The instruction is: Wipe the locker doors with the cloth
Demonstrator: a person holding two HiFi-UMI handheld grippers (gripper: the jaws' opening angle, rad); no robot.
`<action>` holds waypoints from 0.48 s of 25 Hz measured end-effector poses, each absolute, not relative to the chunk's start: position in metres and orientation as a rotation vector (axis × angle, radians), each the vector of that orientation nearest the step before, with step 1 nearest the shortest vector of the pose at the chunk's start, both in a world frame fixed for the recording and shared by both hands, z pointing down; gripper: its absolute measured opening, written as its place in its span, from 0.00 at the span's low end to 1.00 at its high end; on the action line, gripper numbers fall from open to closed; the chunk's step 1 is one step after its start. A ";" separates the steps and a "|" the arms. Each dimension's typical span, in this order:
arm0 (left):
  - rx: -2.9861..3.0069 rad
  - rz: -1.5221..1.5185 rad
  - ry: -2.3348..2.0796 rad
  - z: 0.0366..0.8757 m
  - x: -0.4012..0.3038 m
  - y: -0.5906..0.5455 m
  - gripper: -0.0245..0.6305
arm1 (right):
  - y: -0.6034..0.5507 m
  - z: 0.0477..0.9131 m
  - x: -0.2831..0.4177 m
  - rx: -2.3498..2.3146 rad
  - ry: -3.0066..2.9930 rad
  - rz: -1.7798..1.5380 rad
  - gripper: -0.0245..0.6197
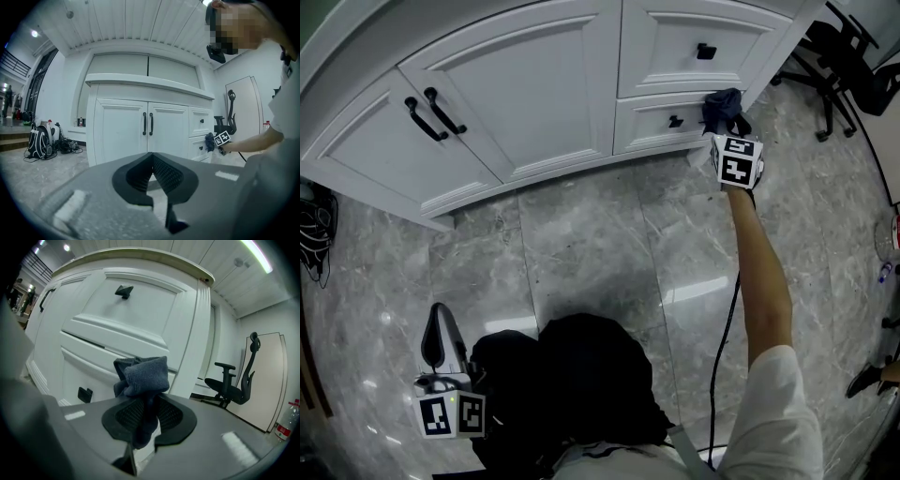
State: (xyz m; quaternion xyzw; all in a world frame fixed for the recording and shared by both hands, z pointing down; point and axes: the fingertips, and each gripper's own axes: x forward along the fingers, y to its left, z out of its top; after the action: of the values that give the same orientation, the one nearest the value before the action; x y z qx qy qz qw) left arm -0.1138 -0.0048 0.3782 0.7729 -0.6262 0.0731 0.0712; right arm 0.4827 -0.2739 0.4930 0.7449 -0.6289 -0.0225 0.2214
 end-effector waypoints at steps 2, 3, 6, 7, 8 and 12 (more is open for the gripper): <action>2.323 0.226 -1.884 0.379 -0.113 -0.006 0.04 | -0.274 0.500 0.485 2.058 -1.735 -0.048 0.14; 2.321 0.229 -1.886 0.379 -0.113 -0.007 0.04 | -0.274 0.504 0.485 2.056 -1.733 -0.042 0.14; 2.318 0.240 -1.886 0.382 -0.113 -0.009 0.04 | -0.274 0.518 0.484 2.042 -1.729 -0.018 0.15; 2.317 0.245 -1.885 0.382 -0.113 -0.009 0.04 | -0.274 0.524 0.484 2.036 -1.729 -0.008 0.15; 2.317 0.249 -1.885 0.383 -0.112 -0.010 0.04 | -0.274 0.529 0.484 2.030 -1.728 0.001 0.15; 2.309 0.261 -1.887 0.386 -0.113 -0.012 0.04 | -0.274 0.556 0.485 1.990 -1.711 0.049 0.15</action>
State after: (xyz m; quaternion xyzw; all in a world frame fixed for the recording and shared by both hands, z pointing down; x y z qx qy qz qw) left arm -0.1125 -0.0116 0.3859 0.7692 -0.6287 0.0871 0.0741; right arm 0.4845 -0.2739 0.5558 0.7330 -0.6303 0.0179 0.2554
